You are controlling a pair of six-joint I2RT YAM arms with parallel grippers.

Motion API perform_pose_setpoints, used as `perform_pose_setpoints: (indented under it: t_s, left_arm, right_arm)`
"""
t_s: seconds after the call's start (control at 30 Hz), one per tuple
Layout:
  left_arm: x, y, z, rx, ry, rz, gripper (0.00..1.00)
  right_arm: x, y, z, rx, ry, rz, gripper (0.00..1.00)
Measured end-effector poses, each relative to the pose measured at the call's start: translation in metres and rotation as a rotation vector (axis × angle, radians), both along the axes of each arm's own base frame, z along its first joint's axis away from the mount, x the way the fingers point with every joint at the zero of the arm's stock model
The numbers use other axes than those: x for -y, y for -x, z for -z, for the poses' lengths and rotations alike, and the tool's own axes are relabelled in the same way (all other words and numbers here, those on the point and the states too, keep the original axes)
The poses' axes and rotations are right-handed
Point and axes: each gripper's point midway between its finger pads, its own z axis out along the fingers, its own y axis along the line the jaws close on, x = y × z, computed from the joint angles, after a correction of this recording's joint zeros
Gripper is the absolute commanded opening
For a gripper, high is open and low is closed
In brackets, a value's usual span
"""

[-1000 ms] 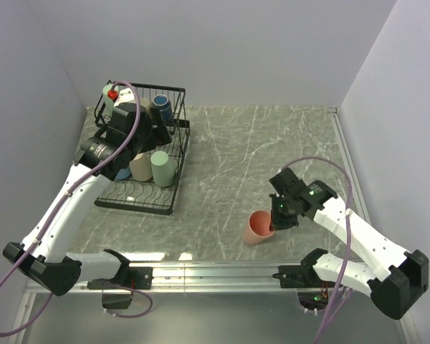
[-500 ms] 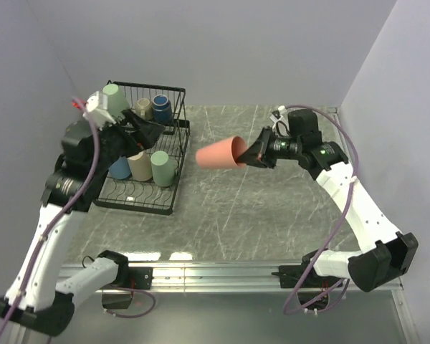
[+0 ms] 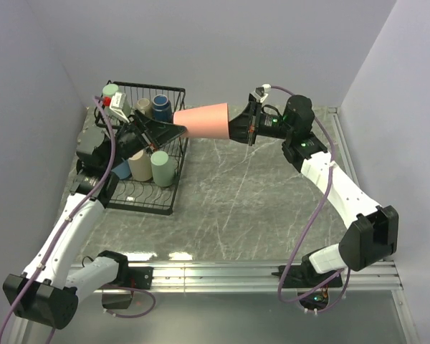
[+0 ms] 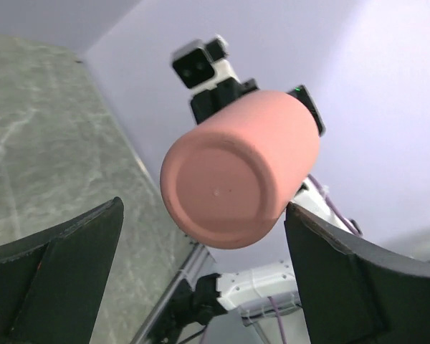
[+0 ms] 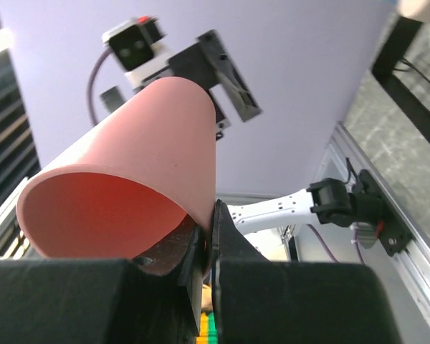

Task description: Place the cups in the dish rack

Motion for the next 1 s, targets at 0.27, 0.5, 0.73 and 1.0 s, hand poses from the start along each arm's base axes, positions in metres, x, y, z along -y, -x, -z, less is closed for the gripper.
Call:
perform_pose_setpoints:
  t_s: [0.27,0.5,0.73,1.0]
  left_arm:
    - [0.013,0.01,-0.01,0.037,0.135,0.149,0.98]
    - [0.016,0.011,-0.013,0.026,0.208,0.217,0.9]
    - [0.014,0.012,-0.015,0.021,0.247,0.229,0.81]
    - [0.014,0.012,-0.011,0.004,0.244,0.227,0.79]
  right_arm:
    - [0.0,0.008,-0.006,0.0,-0.079,-0.041,0.0]
    - [-0.002,0.01,0.0,-0.013,-0.082,-0.048,0.0]
    - [-0.005,0.017,0.015,-0.028,-0.071,-0.066,0.0]
    - [-0.006,0.018,0.022,-0.028,-0.073,-0.065,0.0]
